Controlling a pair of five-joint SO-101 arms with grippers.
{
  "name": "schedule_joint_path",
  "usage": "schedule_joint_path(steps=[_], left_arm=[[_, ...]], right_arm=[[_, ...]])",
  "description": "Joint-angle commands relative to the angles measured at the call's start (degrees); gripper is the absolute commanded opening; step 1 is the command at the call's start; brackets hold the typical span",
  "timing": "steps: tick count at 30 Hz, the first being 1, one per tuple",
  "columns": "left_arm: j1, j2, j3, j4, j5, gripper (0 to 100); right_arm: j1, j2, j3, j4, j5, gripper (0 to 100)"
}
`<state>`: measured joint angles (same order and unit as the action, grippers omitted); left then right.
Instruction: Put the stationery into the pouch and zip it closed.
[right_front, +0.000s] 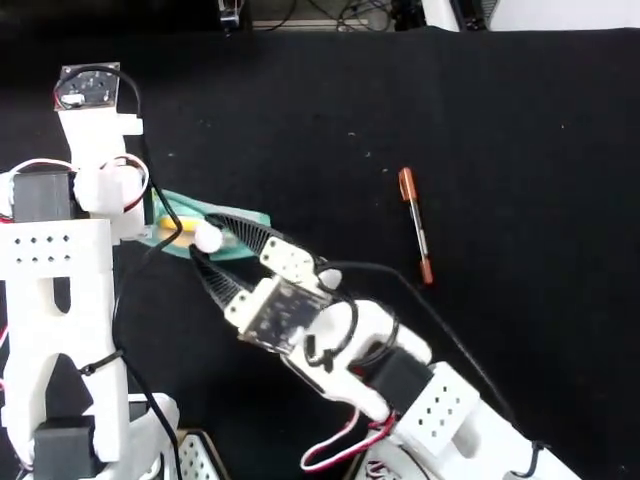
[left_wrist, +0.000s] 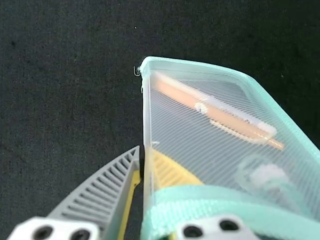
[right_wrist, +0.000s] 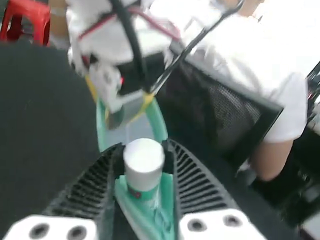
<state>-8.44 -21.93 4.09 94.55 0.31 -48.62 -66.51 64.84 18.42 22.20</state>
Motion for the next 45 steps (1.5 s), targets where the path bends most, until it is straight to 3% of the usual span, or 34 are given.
schedule_joint_path(steps=[1,5,8,12,16,19,23,28,37,45], left_arm=[[0.13,0.44,0.22,0.09,0.09,3],[0.13,0.44,0.22,0.09,0.09,3],[0.13,0.44,0.22,0.09,0.09,3],[0.13,0.44,0.22,0.09,0.09,3],[0.13,0.44,0.22,0.09,0.09,3],[0.13,0.44,0.22,0.09,0.09,3],[0.13,0.44,0.22,0.09,0.09,3],[0.13,0.44,0.22,0.18,0.09,3],[0.13,0.44,0.22,0.09,0.09,3],[0.13,0.44,0.22,0.09,0.09,3]], right_arm=[[-0.53,1.45,-14.81,19.34,-3.34,22.1],[-0.18,1.01,-31.25,35.43,-6.68,22.9],[5.19,1.19,-41.63,43.16,-6.15,20.4],[22.77,1.54,-44.7,48.88,-6.15,14.6],[41.85,4.53,-33.27,50.02,-6.07,14.4],[49.41,12.0,-23.69,45.01,-5.36,17.9],[50.64,26.33,-18.77,32.62,-2.81,19.8],[50.37,46.9,-25.8,22.68,-2.9,19.8],[51.96,83.21,-52.79,22.68,-2.73,20.1],[53.89,97.45,-65.36,22.77,-2.46,19.8]])
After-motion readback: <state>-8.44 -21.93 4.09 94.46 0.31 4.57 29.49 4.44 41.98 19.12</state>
